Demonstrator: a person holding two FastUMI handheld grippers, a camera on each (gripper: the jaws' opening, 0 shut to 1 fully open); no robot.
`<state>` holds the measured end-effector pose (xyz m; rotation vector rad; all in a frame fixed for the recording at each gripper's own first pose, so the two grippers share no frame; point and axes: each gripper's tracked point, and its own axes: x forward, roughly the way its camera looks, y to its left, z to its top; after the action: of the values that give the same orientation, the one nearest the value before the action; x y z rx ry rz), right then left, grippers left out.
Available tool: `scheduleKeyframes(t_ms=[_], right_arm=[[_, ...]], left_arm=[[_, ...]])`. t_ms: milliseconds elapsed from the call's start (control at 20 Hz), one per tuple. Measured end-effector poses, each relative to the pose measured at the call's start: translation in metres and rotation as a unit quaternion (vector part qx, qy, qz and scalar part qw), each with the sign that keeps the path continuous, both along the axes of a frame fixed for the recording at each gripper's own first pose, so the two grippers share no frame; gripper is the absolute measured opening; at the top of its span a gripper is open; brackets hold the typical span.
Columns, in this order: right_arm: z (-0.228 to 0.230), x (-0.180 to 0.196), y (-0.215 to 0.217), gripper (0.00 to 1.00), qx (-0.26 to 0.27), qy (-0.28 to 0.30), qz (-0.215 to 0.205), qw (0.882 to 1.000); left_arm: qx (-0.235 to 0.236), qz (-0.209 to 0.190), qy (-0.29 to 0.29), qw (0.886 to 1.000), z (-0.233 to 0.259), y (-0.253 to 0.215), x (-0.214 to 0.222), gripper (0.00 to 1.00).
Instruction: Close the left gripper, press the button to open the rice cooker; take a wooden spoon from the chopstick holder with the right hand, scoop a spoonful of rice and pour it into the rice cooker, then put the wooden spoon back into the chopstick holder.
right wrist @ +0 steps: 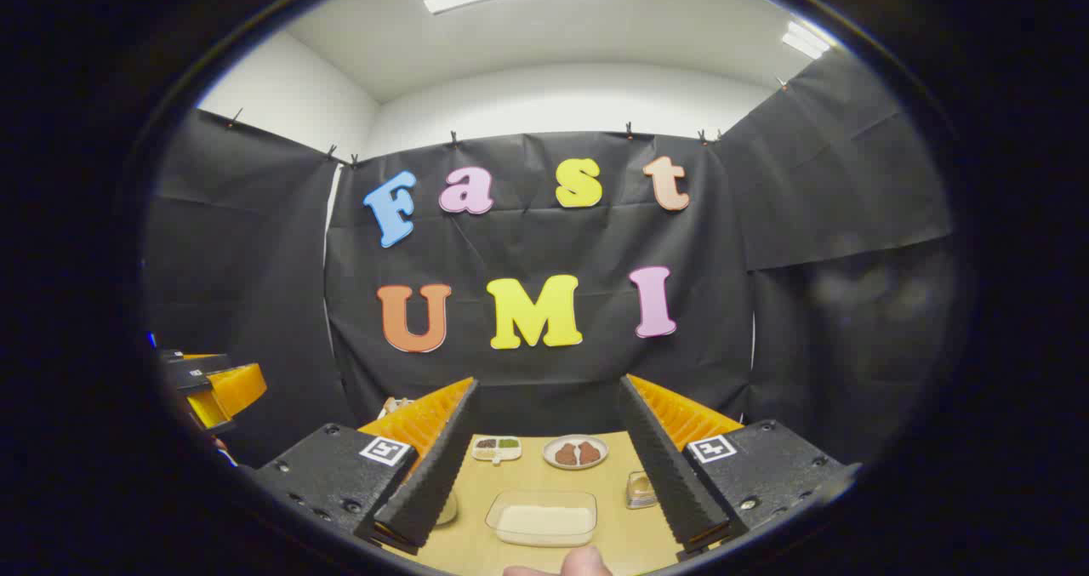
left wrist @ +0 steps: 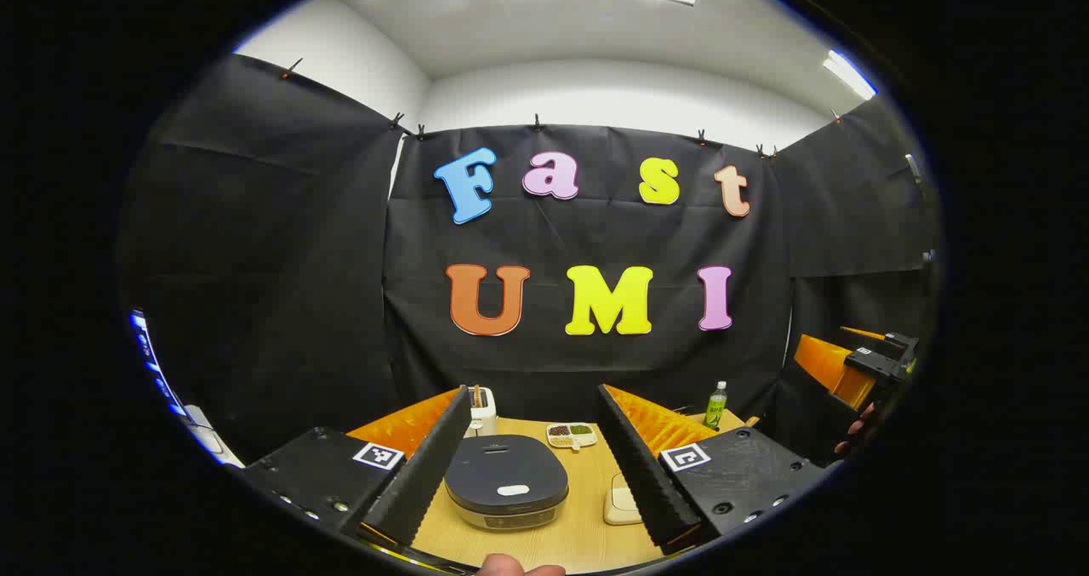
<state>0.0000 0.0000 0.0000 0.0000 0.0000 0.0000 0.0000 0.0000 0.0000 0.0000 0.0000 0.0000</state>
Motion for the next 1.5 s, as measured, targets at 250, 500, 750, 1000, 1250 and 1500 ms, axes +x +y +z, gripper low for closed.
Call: scheduleKeyframes(t_ms=[250,500,750,1000,1250,1500], right_arm=[[0.001,0.002,-0.002,1.0,0.004,-0.004,-0.005,1.0],[-0.001,0.002,-0.003,0.99,0.003,-0.001,-0.006,1.0],[0.0,0.001,-0.006,1.0,0.003,-0.002,-0.012,1.0],[-0.001,-0.003,-0.005,1.0,0.004,0.0,-0.012,1.0],[0.002,-0.003,-0.011,1.0,-0.007,-0.001,-0.011,1.0],[-0.011,0.018,-0.017,1.0,-0.006,0.012,-0.005,1.0]], left_arm=[[-0.002,-0.003,0.001,1.0,-0.003,-0.002,-0.001,0.94],[-0.008,0.002,0.0,1.0,-0.003,-0.003,0.0,0.94],[-0.005,0.004,0.0,1.0,-0.004,-0.002,-0.001,0.94],[-0.004,0.014,0.006,1.0,-0.01,0.002,-0.004,0.95],[-0.003,0.011,0.017,1.0,-0.023,-0.008,-0.002,0.94],[-0.018,0.028,0.034,0.999,-0.039,-0.013,0.008,0.94]])
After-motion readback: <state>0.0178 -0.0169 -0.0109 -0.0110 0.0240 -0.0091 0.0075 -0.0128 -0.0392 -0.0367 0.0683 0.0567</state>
